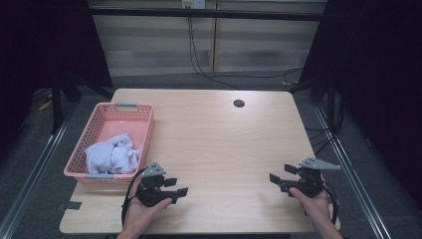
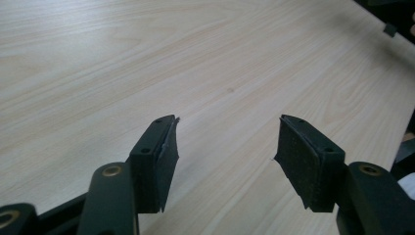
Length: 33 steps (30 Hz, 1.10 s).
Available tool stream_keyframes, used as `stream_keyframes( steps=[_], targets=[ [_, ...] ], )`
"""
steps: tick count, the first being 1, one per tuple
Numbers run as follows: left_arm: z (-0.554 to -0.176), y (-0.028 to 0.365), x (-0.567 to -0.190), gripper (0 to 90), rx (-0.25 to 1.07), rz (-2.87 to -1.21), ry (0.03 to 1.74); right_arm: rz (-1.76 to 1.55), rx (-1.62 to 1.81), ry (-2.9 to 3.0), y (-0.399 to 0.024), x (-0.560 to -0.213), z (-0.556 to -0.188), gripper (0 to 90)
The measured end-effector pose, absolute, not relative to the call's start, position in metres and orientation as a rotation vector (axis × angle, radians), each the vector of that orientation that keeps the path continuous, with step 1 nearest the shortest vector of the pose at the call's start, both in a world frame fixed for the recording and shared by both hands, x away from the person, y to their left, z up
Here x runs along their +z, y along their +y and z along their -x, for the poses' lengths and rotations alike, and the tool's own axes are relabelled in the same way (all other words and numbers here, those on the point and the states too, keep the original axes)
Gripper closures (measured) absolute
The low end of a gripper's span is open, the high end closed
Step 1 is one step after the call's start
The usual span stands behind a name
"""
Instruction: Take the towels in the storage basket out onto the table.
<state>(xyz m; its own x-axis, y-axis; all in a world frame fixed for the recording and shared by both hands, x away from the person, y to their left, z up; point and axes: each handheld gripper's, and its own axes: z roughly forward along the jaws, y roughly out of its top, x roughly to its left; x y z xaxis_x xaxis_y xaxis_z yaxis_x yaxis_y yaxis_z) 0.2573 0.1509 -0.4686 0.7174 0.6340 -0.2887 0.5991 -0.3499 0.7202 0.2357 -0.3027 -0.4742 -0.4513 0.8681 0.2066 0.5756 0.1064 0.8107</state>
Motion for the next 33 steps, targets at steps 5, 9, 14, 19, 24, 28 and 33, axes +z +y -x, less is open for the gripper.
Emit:
stream_keyframes(
  steps=[5, 9, 14, 19, 24, 28, 33],
  targets=[
    [-0.260, 0.148, -0.470, 30.4, 0.074, -2.084, 0.909, -1.384, 1.244, 2.129, -0.296, -0.477, -0.235, 19.5],
    [-0.263, 0.148, -0.470, 30.3, 0.096, -2.093, 0.928, -1.360, 1.258, 2.158, -0.293, -0.476, -0.232, 19.7],
    [-0.260, 0.148, -0.468, 32.3, 0.096, -2.092, 0.935, -1.349, 1.305, 2.163, -0.294, -0.475, -0.229, 16.3],
    [-0.256, 0.150, -0.459, 34.6, 0.121, -2.088, 0.921, -1.325, 1.280, 2.179, -0.291, -0.474, -0.227, 16.4],
    [-0.257, 0.166, -0.437, 30.6, 0.188, -1.984, 0.870, -1.318, 1.278, 2.186, -0.290, -0.474, -0.227, 16.3],
    [-0.264, 0.180, -0.425, 33.3, 0.257, -1.975, 0.877, -1.327, 1.284, 2.190, -0.290, -0.475, -0.227, 16.3],
    [-0.271, 0.201, -0.410, 33.9, 0.307, -1.972, 0.920, -1.313, 1.295, 2.200, -0.288, -0.475, -0.228, 16.3]
  ],
)
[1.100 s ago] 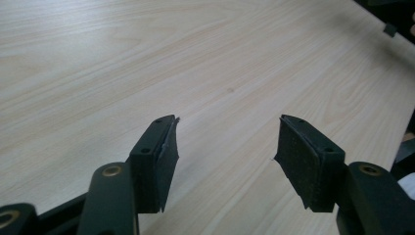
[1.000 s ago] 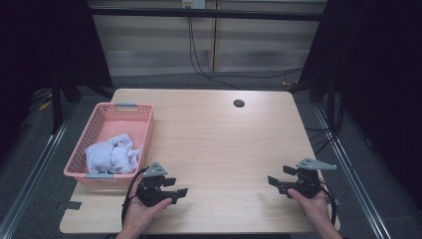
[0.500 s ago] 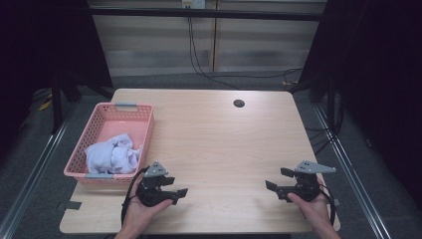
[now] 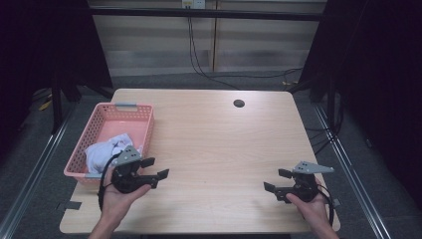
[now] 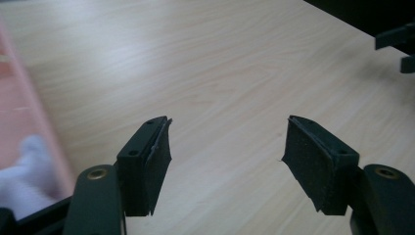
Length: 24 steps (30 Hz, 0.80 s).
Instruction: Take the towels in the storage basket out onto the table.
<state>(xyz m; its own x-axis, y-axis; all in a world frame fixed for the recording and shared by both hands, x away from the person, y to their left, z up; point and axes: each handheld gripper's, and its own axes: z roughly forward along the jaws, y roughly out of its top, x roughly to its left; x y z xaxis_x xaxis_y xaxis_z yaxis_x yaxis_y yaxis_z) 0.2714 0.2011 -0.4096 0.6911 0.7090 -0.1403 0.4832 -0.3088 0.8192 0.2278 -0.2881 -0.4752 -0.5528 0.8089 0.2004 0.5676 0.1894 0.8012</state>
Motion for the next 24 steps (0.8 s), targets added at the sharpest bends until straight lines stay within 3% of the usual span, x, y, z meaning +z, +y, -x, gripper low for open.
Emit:
stream_keyframes(
  steps=[10, 24],
  targets=[
    [-0.297, 0.256, -0.384, 21.5, 0.342, -1.990, 1.030, -1.308, 1.290, 2.229, -0.283, -0.477, -0.229, 16.2],
    [-0.332, 0.307, -0.378, 16.7, 0.347, -2.127, 1.200, -1.294, 1.288, 2.256, -0.279, -0.478, -0.230, 16.2]
  ],
)
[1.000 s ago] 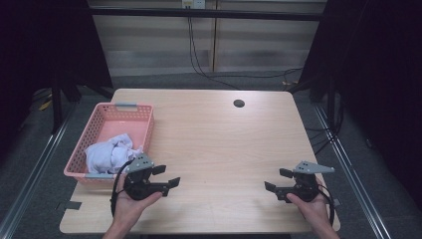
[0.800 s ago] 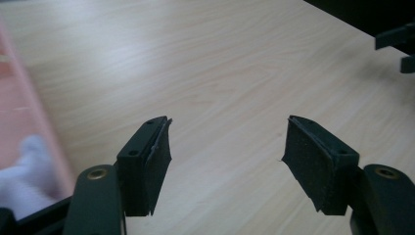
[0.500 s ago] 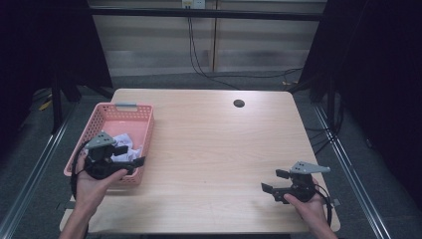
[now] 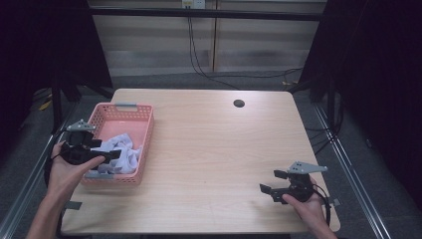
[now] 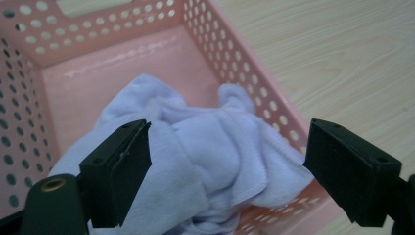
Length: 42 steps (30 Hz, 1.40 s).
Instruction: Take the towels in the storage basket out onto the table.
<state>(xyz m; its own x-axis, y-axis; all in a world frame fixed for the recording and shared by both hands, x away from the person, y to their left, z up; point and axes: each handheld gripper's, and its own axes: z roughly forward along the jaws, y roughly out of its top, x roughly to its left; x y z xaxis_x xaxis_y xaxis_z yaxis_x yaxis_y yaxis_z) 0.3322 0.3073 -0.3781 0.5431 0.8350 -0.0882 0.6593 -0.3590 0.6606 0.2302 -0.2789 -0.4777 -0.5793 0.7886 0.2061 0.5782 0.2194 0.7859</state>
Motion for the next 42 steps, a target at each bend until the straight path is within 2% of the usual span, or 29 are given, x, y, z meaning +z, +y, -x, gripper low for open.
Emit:
stream_keyframes(
  steps=[6, 12, 20, 26, 32, 38, 42],
  targets=[
    [-0.348, 0.318, -0.390, 16.2, 0.245, -2.186, 1.193, -1.292, 1.287, 2.267, -0.278, -0.478, -0.231, 16.1],
    [-0.366, 0.323, -0.403, 16.3, 0.208, -2.196, 1.285, -1.273, 1.282, 2.283, -0.276, -0.479, -0.231, 16.2],
    [-0.374, 0.309, -0.414, 14.8, 0.177, -2.373, 1.243, -1.276, 1.279, 2.302, -0.276, -0.480, -0.232, 16.2],
    [-0.384, 0.305, -0.423, 8.5, 0.114, -2.452, 1.261, -1.274, 1.287, 2.316, -0.275, -0.481, -0.233, 16.2],
    [-0.392, 0.292, -0.434, 0.0, 0.114, -2.629, 1.225, -1.284, 1.280, 2.339, -0.274, -0.482, -0.234, 16.2],
    [-0.403, 0.292, -0.444, 0.0, 0.073, -2.644, 1.254, -1.284, 1.271, 2.357, -0.273, -0.483, -0.234, 16.2],
    [-0.406, 0.286, -0.453, 0.0, 0.090, -2.669, 1.280, -1.279, 1.275, 2.366, -0.273, -0.483, -0.234, 16.3]
  ],
)
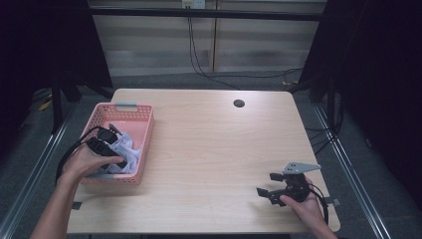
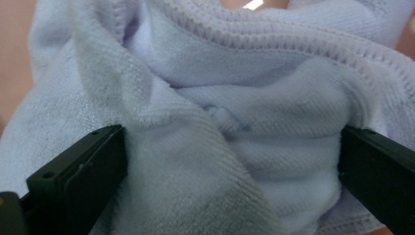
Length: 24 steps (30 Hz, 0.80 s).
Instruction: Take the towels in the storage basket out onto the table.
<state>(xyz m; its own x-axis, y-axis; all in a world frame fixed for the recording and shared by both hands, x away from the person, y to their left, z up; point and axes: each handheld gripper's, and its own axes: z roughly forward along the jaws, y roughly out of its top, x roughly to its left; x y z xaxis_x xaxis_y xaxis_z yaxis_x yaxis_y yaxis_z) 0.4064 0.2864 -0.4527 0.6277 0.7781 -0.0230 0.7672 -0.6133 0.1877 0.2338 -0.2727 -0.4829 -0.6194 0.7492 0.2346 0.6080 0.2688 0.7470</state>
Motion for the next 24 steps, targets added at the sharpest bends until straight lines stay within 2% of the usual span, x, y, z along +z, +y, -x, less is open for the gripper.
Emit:
stream_keyframes(
  steps=[4, 6, 7, 9, 10, 11, 12, 13, 14, 18, 22, 24],
  targets=[
    [-0.411, 0.284, -0.456, 0.7, 0.057, -2.675, 1.318, -1.277, 1.275, 2.368, -0.273, -0.483, -0.234, 16.3],
    [-0.412, 0.283, -0.456, 5.7, 0.049, -2.686, 1.308, -1.269, 1.278, 2.370, -0.272, -0.483, -0.233, 16.3],
    [-0.412, 0.284, -0.455, 14.0, 0.039, -2.675, 1.309, -1.263, 1.278, 2.374, -0.272, -0.483, -0.233, 16.3],
    [-0.412, 0.285, -0.454, 16.6, 0.014, -2.674, 1.300, -1.264, 1.280, 2.374, -0.273, -0.483, -0.233, 16.3],
    [-0.412, 0.284, -0.453, 20.6, 0.003, -2.669, 1.302, -1.270, 1.278, 2.373, -0.273, -0.483, -0.233, 16.5],
    [-0.411, 0.284, -0.452, 30.4, -0.009, -2.666, 1.291, -1.271, 1.275, 2.375, -0.273, -0.483, -0.233, 16.5],
    [-0.411, 0.285, -0.452, 30.4, -0.025, -2.659, 1.275, -1.271, 1.275, 2.375, -0.273, -0.483, -0.233, 16.5],
    [-0.410, 0.287, -0.451, 40.0, -0.034, -2.642, 1.272, -1.274, 1.273, 2.374, -0.273, -0.483, -0.233, 16.5],
    [-0.409, 0.288, -0.450, 40.0, -0.028, -2.630, 1.272, -1.274, 1.273, 2.374, -0.273, -0.483, -0.233, 16.5],
    [-0.403, 0.282, -0.446, 54.1, 0.007, -2.660, 1.233, -1.286, 1.269, 2.367, -0.274, -0.482, -0.234, 16.5],
    [-0.405, 0.287, -0.444, 57.2, -0.032, -2.630, 1.246, -1.285, 1.263, 2.365, -0.273, -0.482, -0.235, 16.6],
    [-0.403, 0.288, -0.444, 57.3, -0.004, -2.611, 1.255, -1.284, 1.257, 2.367, -0.273, -0.482, -0.235, 16.5]
  ],
)
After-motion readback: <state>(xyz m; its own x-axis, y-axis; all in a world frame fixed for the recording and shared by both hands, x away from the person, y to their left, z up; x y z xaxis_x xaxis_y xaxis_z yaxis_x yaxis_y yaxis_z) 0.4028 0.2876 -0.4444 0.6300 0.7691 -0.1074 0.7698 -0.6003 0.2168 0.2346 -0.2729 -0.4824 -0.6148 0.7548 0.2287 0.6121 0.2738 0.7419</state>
